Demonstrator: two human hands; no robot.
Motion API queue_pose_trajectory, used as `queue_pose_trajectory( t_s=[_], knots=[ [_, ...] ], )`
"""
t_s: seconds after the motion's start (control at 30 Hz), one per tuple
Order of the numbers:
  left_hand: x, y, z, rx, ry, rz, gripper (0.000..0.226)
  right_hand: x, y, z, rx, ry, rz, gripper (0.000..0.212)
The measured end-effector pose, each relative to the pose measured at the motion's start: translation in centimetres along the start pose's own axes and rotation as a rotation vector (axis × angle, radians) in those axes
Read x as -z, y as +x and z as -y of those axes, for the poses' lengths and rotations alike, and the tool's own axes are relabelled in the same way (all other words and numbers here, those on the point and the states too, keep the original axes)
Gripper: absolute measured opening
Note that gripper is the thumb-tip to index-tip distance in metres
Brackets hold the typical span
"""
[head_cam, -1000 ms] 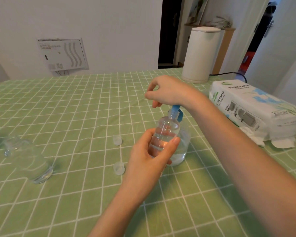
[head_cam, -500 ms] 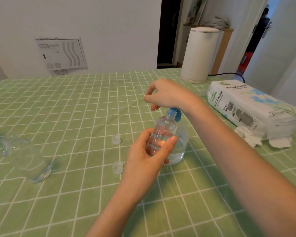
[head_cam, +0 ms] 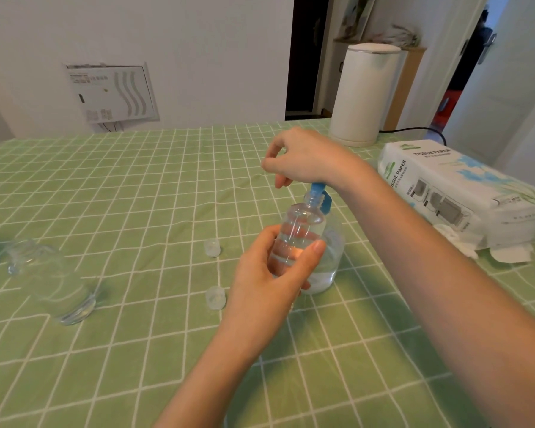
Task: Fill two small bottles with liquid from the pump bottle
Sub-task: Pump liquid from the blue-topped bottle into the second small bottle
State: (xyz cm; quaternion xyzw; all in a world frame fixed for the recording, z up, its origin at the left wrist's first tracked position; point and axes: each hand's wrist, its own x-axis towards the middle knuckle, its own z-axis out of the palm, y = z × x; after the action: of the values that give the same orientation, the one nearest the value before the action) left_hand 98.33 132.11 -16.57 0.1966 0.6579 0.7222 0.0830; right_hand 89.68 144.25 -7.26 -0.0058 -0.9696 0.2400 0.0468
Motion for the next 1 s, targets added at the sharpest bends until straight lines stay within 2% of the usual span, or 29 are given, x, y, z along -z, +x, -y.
queue_pose_trajectory(
  t_s=[0.43, 0.6, 1.0],
  knots=[
    [-0.1, -0.1, -0.1, 0.004, -0.013, -0.006, 0.032, -0.6, -0.1, -0.3, -0.006, 0.002, 0.020, 0.024],
    [-0.2, -0.1, -0.1, -0.003, -0.021, 0.000, 0.034, 0.3, 0.0, -0.1, 0.011, -0.016, -0.032, 0.027],
    [-0.1, 0.0, -0.1, 0.008, -0.004, -0.009, 0.032, -0.4, -0.1, -0.2, 0.003, -0.015, 0.010, 0.025]
  ],
)
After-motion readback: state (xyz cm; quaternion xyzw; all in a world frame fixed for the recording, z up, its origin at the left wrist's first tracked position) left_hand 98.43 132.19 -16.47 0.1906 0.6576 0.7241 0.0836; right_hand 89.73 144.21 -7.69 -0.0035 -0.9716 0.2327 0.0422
